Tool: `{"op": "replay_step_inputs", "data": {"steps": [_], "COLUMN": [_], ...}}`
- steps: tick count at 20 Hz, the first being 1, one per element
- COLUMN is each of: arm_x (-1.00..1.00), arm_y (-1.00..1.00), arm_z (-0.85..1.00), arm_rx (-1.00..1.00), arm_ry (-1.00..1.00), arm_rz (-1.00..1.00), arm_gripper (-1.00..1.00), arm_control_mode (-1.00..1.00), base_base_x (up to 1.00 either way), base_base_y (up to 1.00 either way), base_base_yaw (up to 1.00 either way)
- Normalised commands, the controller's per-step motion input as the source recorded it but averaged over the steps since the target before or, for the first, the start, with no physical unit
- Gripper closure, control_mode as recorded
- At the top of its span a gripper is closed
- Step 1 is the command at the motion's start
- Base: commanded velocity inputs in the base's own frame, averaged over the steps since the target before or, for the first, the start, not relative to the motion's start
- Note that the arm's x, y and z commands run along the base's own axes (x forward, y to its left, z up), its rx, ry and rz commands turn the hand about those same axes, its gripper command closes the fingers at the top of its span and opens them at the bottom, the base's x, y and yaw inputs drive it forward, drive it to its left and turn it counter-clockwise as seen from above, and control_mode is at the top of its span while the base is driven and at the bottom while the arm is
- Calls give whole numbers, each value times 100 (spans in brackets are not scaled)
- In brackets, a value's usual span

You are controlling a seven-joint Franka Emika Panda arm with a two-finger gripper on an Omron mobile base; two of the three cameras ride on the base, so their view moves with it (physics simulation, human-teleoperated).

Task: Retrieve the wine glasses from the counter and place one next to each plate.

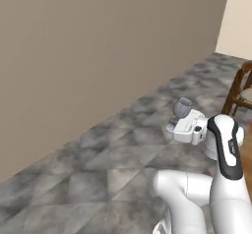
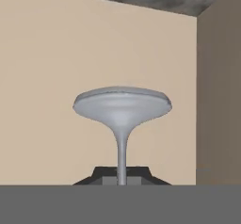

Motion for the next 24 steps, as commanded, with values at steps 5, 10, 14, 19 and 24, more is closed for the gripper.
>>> {"op": "replay_step_inputs", "data": {"steps": [5,10,14,19,24], "arm_x": [0,0,0,0,0], "arm_y": [0,0,0,0,0], "arm_z": [0,0,0,0,0], "arm_rx": [0,0,0,0,0], "arm_ry": [0,0,0,0,0], "arm_rz": [0,0,0,0,0], "arm_gripper": [100,100,100,100,100], "arm_control_mode": [100,100,100,100,100], "base_base_x": [100,100,100,100,100], "base_base_y": [76,72,66,60,47], "base_base_yaw": [-53,-54,-55,-50,-38]}}
